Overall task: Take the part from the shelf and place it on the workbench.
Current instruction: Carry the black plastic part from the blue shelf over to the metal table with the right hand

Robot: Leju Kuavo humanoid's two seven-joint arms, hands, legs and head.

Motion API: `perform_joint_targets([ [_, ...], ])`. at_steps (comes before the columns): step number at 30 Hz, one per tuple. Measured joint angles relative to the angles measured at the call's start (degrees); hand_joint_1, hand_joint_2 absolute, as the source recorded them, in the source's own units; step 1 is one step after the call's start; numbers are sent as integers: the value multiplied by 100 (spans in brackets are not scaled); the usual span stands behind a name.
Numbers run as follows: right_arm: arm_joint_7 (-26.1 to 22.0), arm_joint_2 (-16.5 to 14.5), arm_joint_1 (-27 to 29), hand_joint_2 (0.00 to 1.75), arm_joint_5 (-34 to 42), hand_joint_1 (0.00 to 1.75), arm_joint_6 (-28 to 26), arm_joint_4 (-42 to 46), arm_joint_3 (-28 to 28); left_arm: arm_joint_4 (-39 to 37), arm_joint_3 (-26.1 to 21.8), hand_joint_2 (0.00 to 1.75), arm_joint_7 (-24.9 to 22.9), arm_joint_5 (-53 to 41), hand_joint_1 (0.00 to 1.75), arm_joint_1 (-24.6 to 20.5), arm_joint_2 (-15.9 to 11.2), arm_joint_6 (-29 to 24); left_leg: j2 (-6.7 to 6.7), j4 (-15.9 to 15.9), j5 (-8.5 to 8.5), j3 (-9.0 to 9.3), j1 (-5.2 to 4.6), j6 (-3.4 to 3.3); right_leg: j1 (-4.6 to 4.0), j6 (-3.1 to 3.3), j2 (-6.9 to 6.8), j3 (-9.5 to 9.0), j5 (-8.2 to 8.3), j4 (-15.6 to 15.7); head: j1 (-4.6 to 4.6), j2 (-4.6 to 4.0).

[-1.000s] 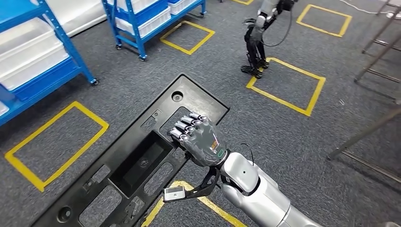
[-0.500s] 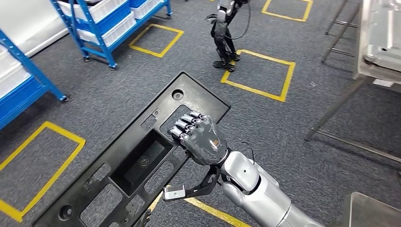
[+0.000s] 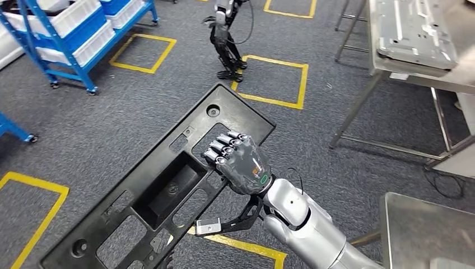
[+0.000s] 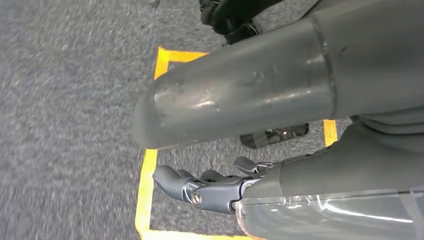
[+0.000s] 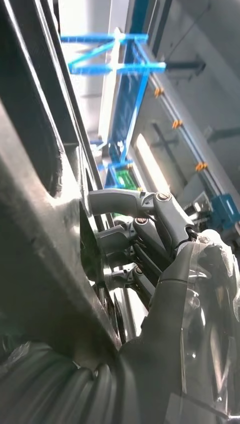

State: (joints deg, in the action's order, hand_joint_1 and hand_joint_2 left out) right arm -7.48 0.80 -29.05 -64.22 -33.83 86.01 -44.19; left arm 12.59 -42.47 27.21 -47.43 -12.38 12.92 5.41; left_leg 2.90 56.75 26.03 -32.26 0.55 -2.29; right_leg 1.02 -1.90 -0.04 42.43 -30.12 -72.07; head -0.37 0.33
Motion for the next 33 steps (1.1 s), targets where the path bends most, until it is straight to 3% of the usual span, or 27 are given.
perform_joint_targets([
  [2,0,3,-3,175,0,175,0,3,4,0,0,0,0,0,0,-4,3,1,120,43,44,6,0,50,9,-17,-201,-419,320,737,0,0],
  [4,0,1,-5,175,0,175,0,9,7,0,0,0,0,0,0,-8,2,0,215,101,97,8,-24,120,-19,41,-337,-671,443,1214,-1,0],
  [7,0,0,-2,175,-1,175,0,13,9,0,0,0,0,0,0,-22,2,0,322,137,158,27,-21,215,-48,170,-196,-672,437,1268,-2,0],
  [9,0,-1,-14,175,-2,175,0,17,10,0,0,0,1,1,0,-35,4,1,143,350,339,-41,14,268,-34,245,-82,-683,455,1289,-3,0],
  [11,0,-5,-26,175,-2,175,0,19,11,0,0,0,2,2,0,-31,4,1,-126,991,693,-322,32,290,-31,297,30,-692,462,1297,-4,0],
  [13,0,-7,-27,175,-2,175,0,17,11,0,0,0,2,5,0,-12,3,1,-220,1672,920,-664,32,285,-52,318,170,-692,461,1290,-4,0],
  [14,0,-6,-27,175,-2,175,0,16,11,0,0,0,2,7,0,-7,3,1,-237,1781,882,-739,31,272,-63,321,248,-694,459,1283,-4,0],
  [15,0,-6,-27,175,-2,175,0,16,11,0,0,0,2,8,0,-6,2,1,-252,1670,734,-716,29,250,-72,323,329,-697,458,1275,-4,0],
  [16,0,-7,-29,175,-2,175,0,16,11,0,0,0,2,9,0,-10,1,1,-297,1360,507,-600,26,219,-75,323,409,-701,457,1268,-4,0],
  [18,0,-7,-34,175,-2,175,0,17,11,0,0,0,2,9,0,-19,-8,1,-545,627,139,-305,25,156,-74,310,552,-689,458,1252,-3,0],
  [20,0,-6,-39,175,-2,175,0,18,16,0,0,0,1,9,0,-21,-15,1,-713,272,61,-159,18,128,-55,264,670,-641,477,1245,-3,0],
  [22,0,-2,-44,175,-2,175,-2,20,43,0,1,0,1,9,0,-30,-7,2,-630,196,59,-131,27,110,-38,189,777,-600,502,1255,-3,0],
  [24,4,7,-55,175,-7,175,-2,24,88,0,2,0,4,14,0,-51,9,2,-501,109,12,-96,48,57,-61,127,603,-528,396,1126,6,0],
  [26,12,11,-76,175,-18,175,-1,29,122,0,3,0,8,18,0,-56,16,5,-358,60,-10,-72,37,10,-77,91,245,-286,82,600,20,0],
  [28,17,15,-83,175,-37,175,0,27,139,0,2,0,9,21,0,-40,16,8,-202,72,4,-75,22,-6,-51,54,81,33,-193,-74,27,0],
  [29,17,17,-79,175,-46,175,0,23,145,0,3,0,9,23,0,-33,16,8,-121,83,17,-75,22,-5,-32,33,50,101,-200,-222,27,0],
  [30,18,20,-77,175,-54,175,0,20,151,0,3,0,9,24,0,-31,17,8,-45,98,33,-73,25,3,-13,13,23,67,-106,-164,28,0],
  [33,21,21,-92,175,-59,175,0,19,173,0,4,0,9,24,0,-37,21,7,138,186,117,-62,18,75,-3,-2,-238,-463,360,853,27,0],
])
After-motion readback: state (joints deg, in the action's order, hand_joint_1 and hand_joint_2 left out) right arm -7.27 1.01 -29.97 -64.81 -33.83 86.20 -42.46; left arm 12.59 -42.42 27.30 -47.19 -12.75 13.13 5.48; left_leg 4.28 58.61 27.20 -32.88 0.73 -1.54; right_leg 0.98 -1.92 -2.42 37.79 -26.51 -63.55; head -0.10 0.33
